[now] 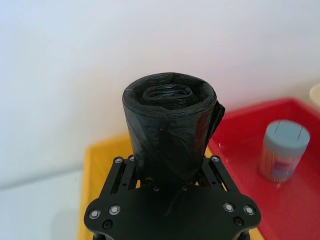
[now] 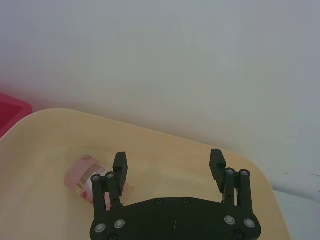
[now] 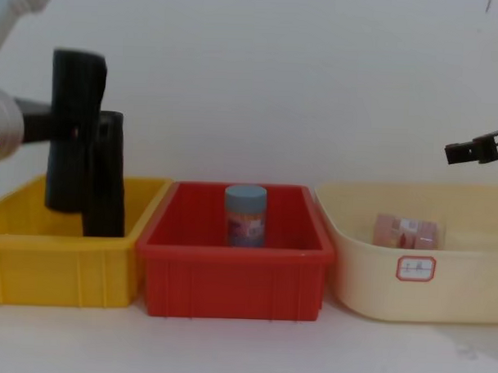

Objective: Pick up the garbage bag with the one hand and transfer it to the other hand.

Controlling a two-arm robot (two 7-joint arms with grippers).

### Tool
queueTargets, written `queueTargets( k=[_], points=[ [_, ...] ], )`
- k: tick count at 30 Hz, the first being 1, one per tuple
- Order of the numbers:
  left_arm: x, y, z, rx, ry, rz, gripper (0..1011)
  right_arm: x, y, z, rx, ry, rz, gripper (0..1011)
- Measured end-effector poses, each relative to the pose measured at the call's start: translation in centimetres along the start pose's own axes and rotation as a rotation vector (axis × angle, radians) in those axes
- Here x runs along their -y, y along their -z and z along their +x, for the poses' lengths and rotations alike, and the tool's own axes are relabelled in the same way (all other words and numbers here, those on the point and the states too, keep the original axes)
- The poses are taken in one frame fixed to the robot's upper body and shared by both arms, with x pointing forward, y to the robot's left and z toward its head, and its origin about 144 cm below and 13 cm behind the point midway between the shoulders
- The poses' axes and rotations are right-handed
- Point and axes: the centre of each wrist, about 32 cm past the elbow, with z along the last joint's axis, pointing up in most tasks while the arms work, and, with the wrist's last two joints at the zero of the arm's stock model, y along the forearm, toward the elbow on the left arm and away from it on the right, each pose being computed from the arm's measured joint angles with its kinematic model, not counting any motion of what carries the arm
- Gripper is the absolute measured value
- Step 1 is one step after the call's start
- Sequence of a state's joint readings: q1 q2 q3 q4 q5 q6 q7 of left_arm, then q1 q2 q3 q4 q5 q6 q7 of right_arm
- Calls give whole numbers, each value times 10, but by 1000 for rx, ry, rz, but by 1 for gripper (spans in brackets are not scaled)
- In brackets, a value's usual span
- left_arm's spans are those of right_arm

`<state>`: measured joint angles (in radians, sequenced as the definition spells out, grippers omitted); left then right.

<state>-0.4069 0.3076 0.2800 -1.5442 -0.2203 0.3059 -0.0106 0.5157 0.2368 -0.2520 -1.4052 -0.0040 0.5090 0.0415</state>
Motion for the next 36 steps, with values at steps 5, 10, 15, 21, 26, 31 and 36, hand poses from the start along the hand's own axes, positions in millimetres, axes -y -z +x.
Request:
queueTargets(
  k=[5,10,15,21,26,31,36],
  points=[
    [-2,-17,6,21,14,-47,448,0,0,0,0,1,0,1001],
    [-4,-39,16,41,54,-99,448,0,1,1,5,-4,5,1000],
    [-1,-54,25,45,117,-129,448,2,-1,2,17,-31,37,1001],
    [7,-67,32,44,198,-141,448,6,-3,4,27,-80,90,1001],
    [17,-73,34,43,267,-137,448,9,-6,6,34,-129,137,1001],
    [31,-78,33,43,345,-130,448,11,-8,7,43,-181,181,1001],
    [48,-81,30,47,432,-126,448,13,-10,7,59,-260,225,1000]
  ],
)
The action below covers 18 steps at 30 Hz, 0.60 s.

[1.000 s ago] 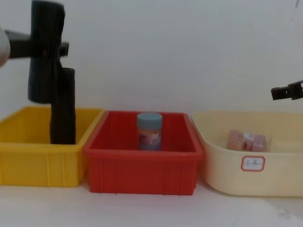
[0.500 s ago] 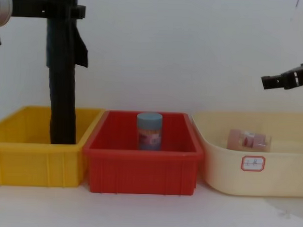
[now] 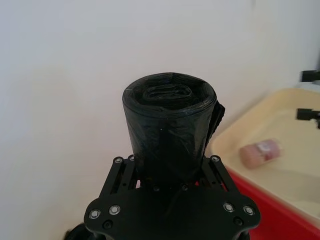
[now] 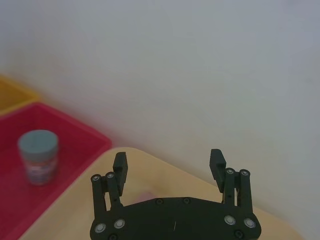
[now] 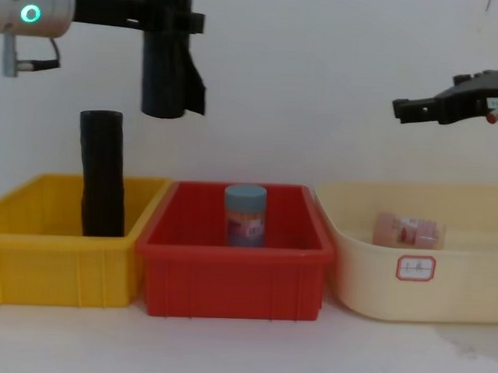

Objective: Pick up the garbage bag with the one hand and transfer it to the other hand.

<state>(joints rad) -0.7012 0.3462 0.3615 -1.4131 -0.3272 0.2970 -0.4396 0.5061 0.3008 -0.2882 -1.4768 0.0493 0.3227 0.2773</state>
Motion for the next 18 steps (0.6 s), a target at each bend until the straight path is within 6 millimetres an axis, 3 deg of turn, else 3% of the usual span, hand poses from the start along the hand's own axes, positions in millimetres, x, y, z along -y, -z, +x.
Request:
queueTargets(
  k=[18],
  points=[
    [61,-1,8,29,295,-41,448,-2,-4,-2,8,-272,75,1001]
  ],
)
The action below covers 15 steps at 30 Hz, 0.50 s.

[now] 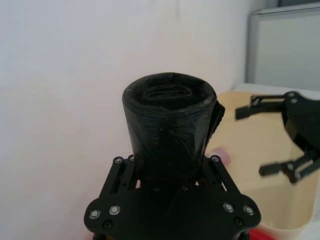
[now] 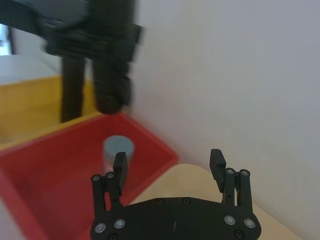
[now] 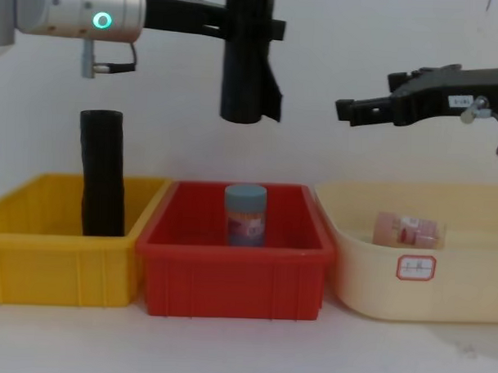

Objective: Pick up the garbage bag with the one hand and transfer it to the other hand.

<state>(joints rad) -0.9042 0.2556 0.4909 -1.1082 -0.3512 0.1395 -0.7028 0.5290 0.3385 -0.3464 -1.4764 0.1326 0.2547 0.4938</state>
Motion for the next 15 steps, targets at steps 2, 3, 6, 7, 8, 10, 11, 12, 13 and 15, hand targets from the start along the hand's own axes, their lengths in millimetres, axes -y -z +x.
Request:
queueTargets(
  k=[2,3,6,7,8,10,11,12,13,15],
  points=[
    [5,0,1,8,27,-10,448,0,0,1,-9,-39,8,1001],
    [7,0,2,11,34,-13,448,0,0,1,-9,-39,8,1001],
    [17,0,5,23,78,-25,448,0,0,3,-35,-96,21,1000],
    [22,0,6,31,100,-32,448,0,1,4,-41,-105,24,1001],
    [24,0,7,34,107,-34,448,0,1,4,-47,-114,27,1000],
    [27,0,8,39,122,-38,448,1,1,6,-69,-139,37,1000],
    [30,0,8,45,136,-41,448,2,1,6,-76,-145,40,1000],
    [32,0,9,47,142,-43,448,2,2,7,-83,-150,44,1001],
    [33,0,9,49,147,-44,448,2,2,8,-89,-155,47,1001],
    [37,0,10,56,163,-48,448,4,2,10,-118,-168,58,1001]
  ],
)
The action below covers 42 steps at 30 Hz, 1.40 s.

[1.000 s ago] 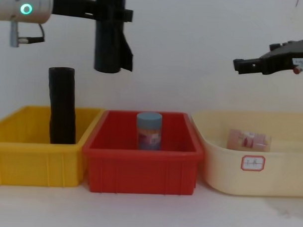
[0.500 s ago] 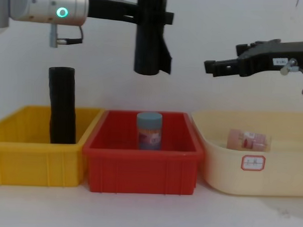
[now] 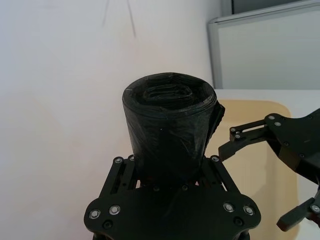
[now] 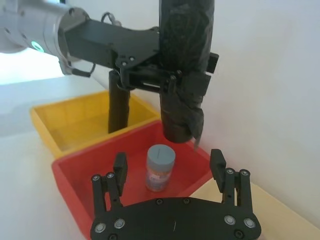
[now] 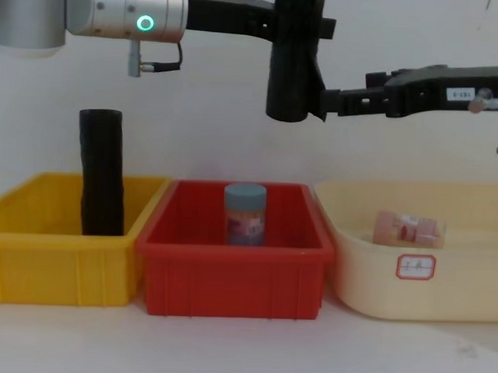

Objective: Pick up the garbage bag with the one hand and transfer it to the other hand.

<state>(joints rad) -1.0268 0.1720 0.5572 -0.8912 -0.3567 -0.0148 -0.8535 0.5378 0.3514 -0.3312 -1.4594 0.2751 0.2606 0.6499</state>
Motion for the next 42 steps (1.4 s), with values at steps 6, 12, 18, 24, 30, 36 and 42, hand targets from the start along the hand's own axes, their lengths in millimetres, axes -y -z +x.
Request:
queueTargets(
  k=[6,12,18,24,30,36,42],
  points=[
    [6,0,2,13,29,-6,448,3,2,3,-53,5,17,1001],
    [10,-1,4,22,48,-10,448,3,5,6,-97,33,25,1001],
    [12,-1,5,26,57,-11,448,-2,8,10,-126,62,21,1000],
    [12,-2,4,26,57,-11,448,-11,11,10,-137,75,10,1001],
    [13,-1,3,22,54,-7,448,-20,11,10,-135,81,5,1000],
    [13,-1,2,19,53,-4,448,-27,10,9,-130,90,7,1001],
    [13,-1,1,17,52,-3,448,-34,9,9,-134,102,14,1001]
  ],
)
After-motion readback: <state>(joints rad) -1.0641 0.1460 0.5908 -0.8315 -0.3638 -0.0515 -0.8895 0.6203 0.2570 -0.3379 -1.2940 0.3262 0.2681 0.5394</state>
